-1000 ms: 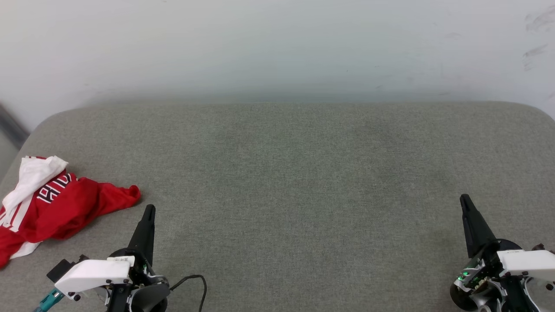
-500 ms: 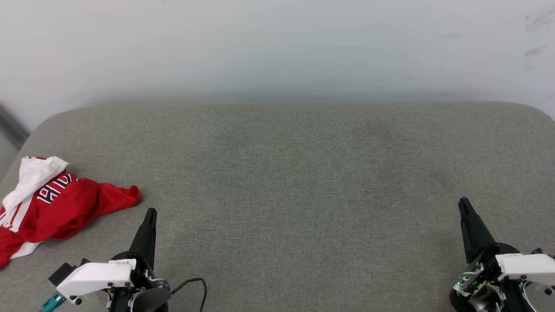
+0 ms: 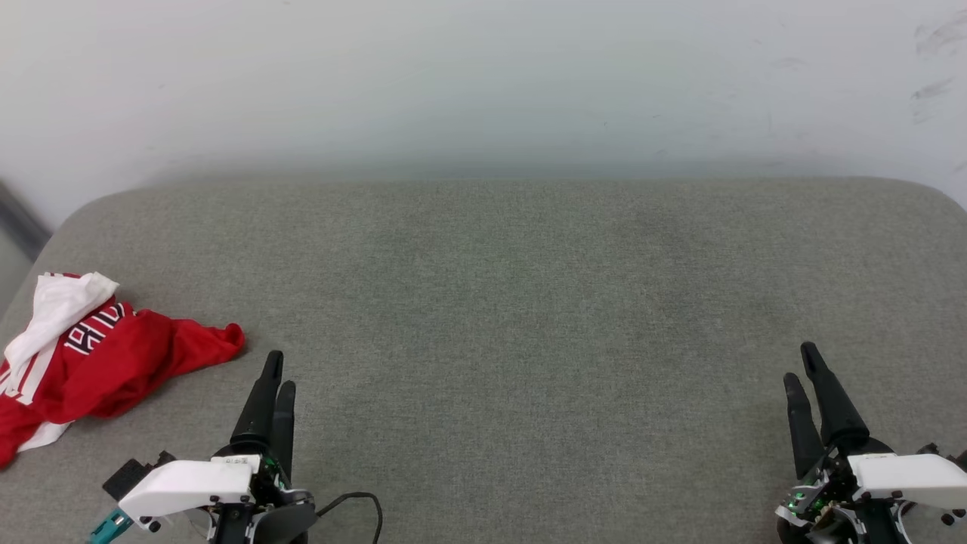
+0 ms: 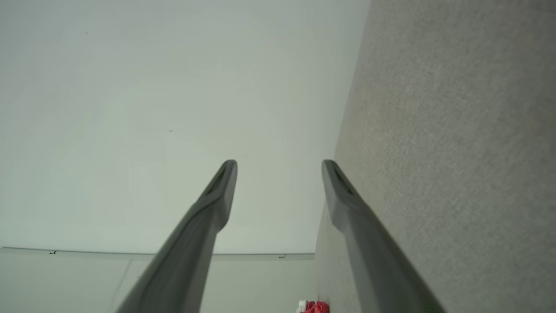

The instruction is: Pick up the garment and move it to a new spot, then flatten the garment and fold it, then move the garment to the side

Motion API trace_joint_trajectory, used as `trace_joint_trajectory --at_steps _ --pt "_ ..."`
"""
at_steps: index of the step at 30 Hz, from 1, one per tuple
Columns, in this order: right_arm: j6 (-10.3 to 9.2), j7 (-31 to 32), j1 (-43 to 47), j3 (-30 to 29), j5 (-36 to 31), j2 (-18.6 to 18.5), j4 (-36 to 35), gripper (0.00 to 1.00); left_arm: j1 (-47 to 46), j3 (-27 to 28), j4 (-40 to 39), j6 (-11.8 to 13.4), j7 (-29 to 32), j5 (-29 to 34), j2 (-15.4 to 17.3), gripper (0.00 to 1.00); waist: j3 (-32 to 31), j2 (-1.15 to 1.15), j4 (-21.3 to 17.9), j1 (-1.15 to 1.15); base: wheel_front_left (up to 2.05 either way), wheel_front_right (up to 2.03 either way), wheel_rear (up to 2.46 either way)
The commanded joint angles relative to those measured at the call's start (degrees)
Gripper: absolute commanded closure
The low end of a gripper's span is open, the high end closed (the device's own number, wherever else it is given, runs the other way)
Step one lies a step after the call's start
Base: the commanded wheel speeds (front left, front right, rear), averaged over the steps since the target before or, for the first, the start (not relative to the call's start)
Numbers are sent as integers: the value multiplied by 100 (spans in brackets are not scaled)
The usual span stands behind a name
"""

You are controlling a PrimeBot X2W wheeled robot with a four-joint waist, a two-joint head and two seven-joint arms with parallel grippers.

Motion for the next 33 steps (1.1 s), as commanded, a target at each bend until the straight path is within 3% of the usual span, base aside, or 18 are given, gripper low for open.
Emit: trace_joint_trajectory --at_steps 1,7,24,33 --pt "1 -68 -58 41 -126 -6 -153 0 -129 -77 -169 -3 -78 139 21 0 -4 0 1 0 0 0 0" --pt "1 -221 -20 44 -740 -9 -306 0 -131 -155 -313 -3 -240 895 44 0 -18 0 7 0 0 0 0" --pt "1 -502 148 60 -3449 -2 -805 0 -111 -431 -614 -3 -621 3200 13 0 -41 0 46 0 0 0 0" --pt "2 -532 205 127 -4480 -1 -1025 0 -129 -544 -674 25 -779 4256 14 0 -49 0 49 0 0 0 0"
